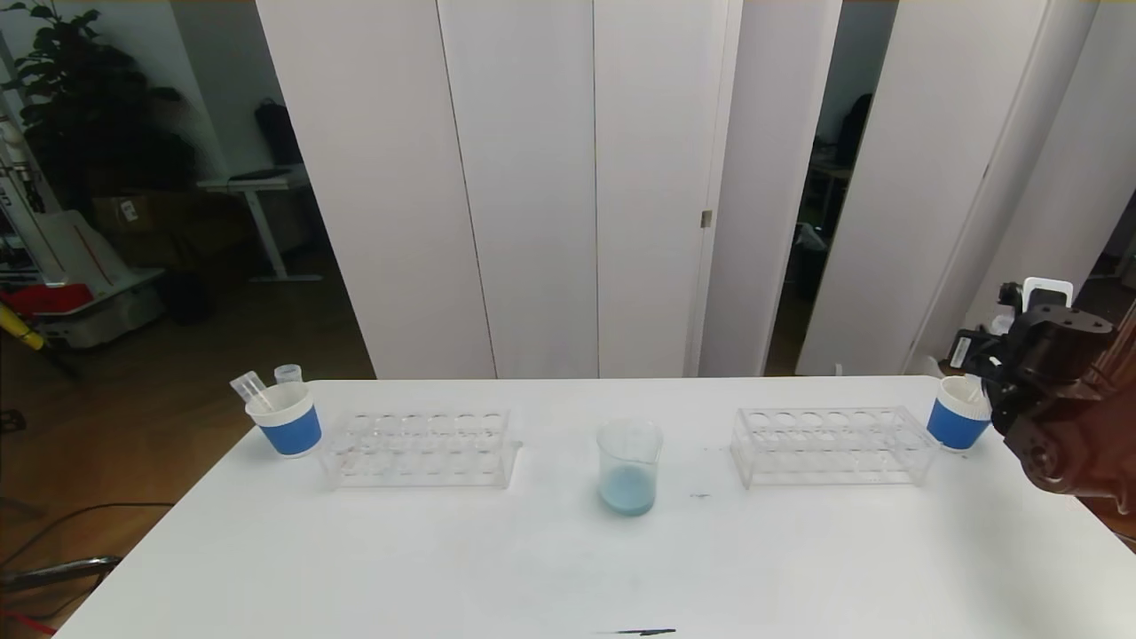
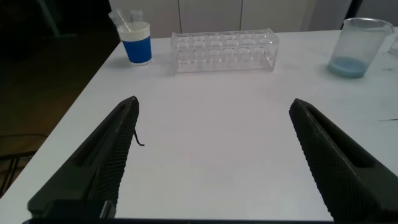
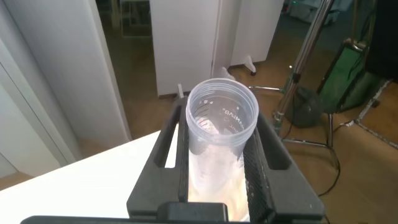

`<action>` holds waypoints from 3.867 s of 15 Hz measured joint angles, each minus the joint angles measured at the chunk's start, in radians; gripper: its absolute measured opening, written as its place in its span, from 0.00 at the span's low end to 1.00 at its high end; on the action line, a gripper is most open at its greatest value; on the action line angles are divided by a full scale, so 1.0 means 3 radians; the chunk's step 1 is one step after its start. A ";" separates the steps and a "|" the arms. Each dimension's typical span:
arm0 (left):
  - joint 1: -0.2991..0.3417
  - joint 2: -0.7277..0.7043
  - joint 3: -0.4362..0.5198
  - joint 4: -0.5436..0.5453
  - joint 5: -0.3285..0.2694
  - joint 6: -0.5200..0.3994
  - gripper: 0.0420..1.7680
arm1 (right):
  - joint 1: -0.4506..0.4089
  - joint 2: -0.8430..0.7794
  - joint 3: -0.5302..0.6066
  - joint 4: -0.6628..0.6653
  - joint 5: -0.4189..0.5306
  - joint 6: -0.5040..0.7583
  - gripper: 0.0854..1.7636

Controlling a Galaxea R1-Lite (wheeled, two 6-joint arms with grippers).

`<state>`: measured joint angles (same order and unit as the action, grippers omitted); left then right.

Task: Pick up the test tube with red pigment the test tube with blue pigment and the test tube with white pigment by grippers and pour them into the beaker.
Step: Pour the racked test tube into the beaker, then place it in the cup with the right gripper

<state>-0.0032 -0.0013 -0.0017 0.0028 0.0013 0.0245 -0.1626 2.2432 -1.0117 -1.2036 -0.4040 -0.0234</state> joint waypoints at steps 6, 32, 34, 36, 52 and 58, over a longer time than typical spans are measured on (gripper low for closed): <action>0.0000 0.0000 0.0000 0.0000 0.0000 0.0000 0.98 | 0.0010 0.0157 0.0074 -0.0021 -0.0005 -0.0023 0.29; 0.0000 0.0000 0.0000 0.0001 0.0000 0.0000 0.98 | -0.0094 0.0217 0.0065 -0.0207 0.0010 -0.0011 0.99; 0.0000 0.0000 0.0000 0.0000 0.0000 0.0000 0.98 | -0.0106 0.0154 0.0072 -0.0197 0.0019 -0.0009 0.99; 0.0000 0.0000 0.0000 0.0001 -0.0001 0.0000 0.98 | -0.0123 0.0055 0.0081 -0.0187 0.0023 -0.0009 0.99; 0.0000 0.0000 0.0000 0.0001 0.0000 0.0000 0.98 | -0.0458 -0.3159 0.1316 0.1633 0.1427 -0.0020 0.99; 0.0000 0.0000 0.0000 0.0000 0.0001 -0.0001 0.98 | -0.0284 -0.4822 0.1872 0.2630 0.1577 0.0001 0.99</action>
<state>-0.0032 -0.0013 -0.0017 0.0028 0.0017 0.0240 -0.2477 0.7966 -0.4502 -0.4147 0.0691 -0.0230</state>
